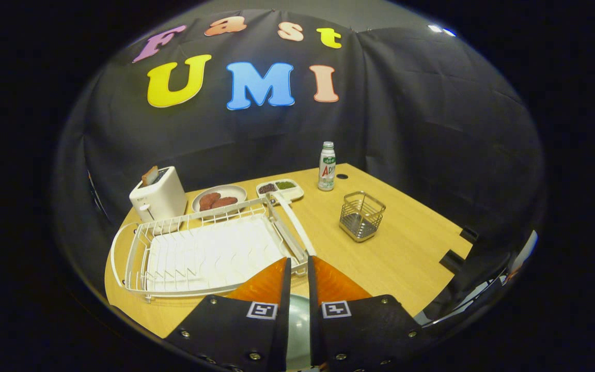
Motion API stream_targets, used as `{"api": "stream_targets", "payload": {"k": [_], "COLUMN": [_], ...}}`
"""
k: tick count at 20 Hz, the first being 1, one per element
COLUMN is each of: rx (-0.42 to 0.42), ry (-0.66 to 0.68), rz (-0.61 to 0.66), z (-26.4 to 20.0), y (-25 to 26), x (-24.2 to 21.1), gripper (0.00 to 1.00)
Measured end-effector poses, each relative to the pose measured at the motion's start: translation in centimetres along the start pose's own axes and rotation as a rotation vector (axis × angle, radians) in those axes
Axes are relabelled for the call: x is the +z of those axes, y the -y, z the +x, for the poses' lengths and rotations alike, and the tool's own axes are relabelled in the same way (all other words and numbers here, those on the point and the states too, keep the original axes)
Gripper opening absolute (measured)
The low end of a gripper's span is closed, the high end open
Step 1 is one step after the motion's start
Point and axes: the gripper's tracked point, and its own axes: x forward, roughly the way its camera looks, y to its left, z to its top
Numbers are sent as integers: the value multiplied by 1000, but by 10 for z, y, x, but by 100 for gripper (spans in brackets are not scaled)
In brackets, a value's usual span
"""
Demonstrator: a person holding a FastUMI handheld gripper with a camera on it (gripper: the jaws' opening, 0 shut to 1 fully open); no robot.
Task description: Take the plate from the dish rack, then take the spoon from the basket and place it into the plate.
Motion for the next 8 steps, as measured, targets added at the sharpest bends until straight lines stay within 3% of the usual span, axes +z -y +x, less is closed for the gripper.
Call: {"api": "stream_targets", "payload": {"k": [4,8], "rx": [-4,86], "ry": [121,293], "rz": [31,-16], "z": [0,-3], "y": [33,53], "x": [67,143], "gripper": [17,17]}}
